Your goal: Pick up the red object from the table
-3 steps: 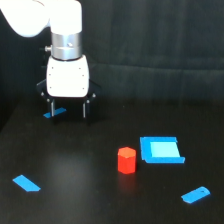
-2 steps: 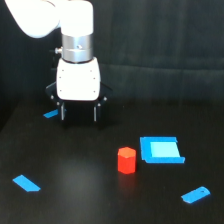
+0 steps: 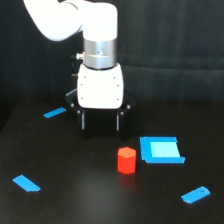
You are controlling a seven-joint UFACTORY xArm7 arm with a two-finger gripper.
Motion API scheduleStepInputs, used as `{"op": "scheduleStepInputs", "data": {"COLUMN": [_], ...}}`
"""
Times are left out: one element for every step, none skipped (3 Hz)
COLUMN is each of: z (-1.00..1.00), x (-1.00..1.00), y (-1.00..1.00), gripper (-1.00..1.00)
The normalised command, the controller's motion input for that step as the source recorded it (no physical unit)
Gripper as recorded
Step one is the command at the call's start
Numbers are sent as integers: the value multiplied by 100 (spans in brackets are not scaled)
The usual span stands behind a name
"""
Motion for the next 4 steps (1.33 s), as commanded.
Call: {"op": "scheduleStepInputs", "data": {"z": [13, -7, 1, 0], "x": [82, 44, 16, -2], "y": [-95, -81, -75, -54], "gripper": [98, 98, 100, 90]}}
